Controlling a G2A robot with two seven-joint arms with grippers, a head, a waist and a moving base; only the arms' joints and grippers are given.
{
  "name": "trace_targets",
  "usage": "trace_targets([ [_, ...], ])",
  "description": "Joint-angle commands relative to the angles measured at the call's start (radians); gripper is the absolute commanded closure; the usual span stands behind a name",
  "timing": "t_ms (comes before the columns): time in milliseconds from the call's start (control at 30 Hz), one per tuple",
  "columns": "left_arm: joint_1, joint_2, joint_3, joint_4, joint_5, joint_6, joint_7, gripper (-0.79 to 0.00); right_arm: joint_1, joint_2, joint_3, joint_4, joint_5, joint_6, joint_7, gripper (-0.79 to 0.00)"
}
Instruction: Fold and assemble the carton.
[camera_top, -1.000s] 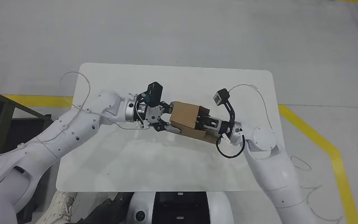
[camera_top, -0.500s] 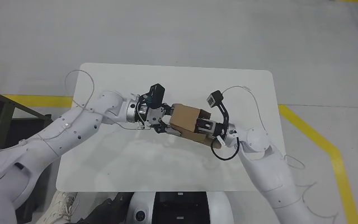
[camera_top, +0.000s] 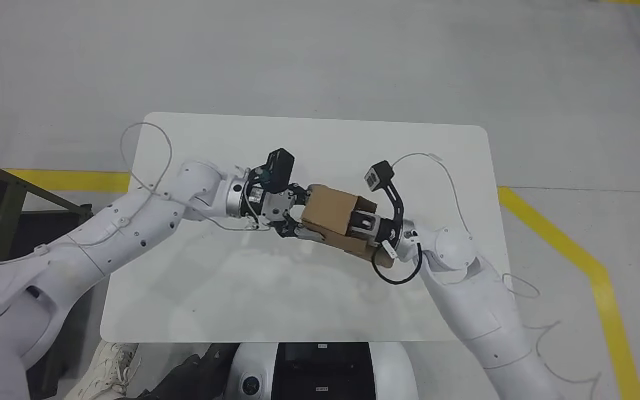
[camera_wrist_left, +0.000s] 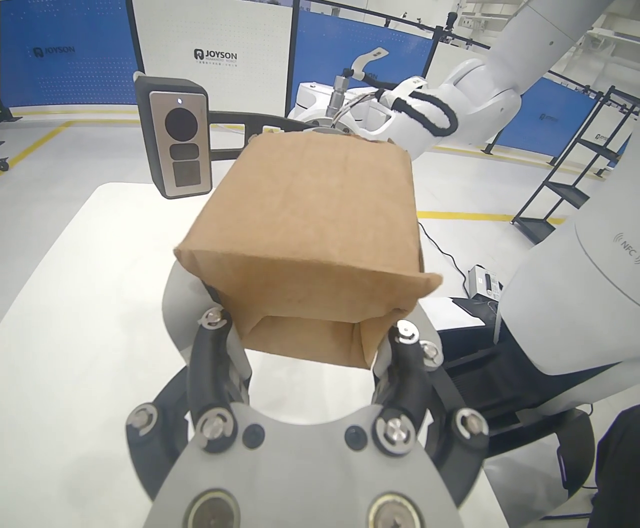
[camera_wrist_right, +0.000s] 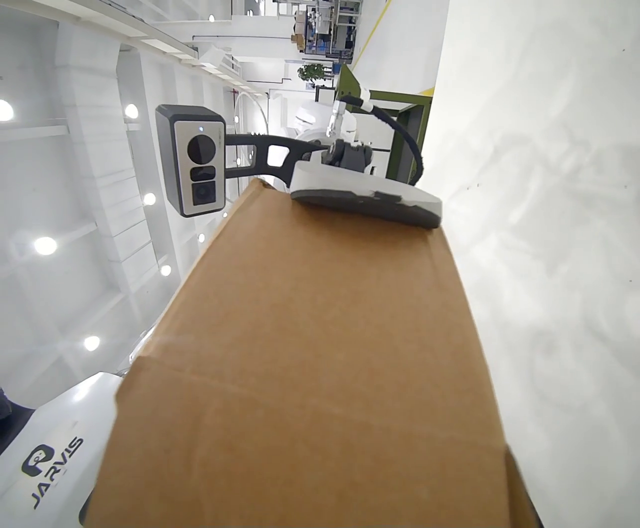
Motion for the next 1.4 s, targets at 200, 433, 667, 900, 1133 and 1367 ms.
trace_targets([
  [200,-0.01,0.007,0.007,0.031,-0.002,0.0,0.036,-0.369,-0.033,0.013,0.032,-0.034,-0.02,0.005,-0.012,0.0],
  [433,-0.011,0.012,0.011,0.033,-0.001,0.0,0.051,-0.357,-0.031,0.014,0.02,-0.035,0.001,0.012,0.002,0.0],
  [667,-0.013,0.013,0.016,0.02,0.007,0.0,0.06,-0.363,0.002,0.006,-0.023,-0.007,0.022,-0.002,0.0,0.0],
  [900,-0.017,0.012,0.022,0.015,0.01,0.0,0.065,-0.366,0.024,0.001,-0.045,0.015,0.022,-0.022,-0.024,0.0],
  [1133,-0.019,0.013,0.027,0.019,0.008,0.0,0.068,-0.366,0.029,0.001,-0.054,0.021,0.019,-0.026,-0.026,0.0],
  [1367,-0.021,0.015,0.029,0.023,0.001,0.0,0.072,-0.336,0.018,0.008,-0.04,0.011,0.009,-0.019,-0.016,0.0],
])
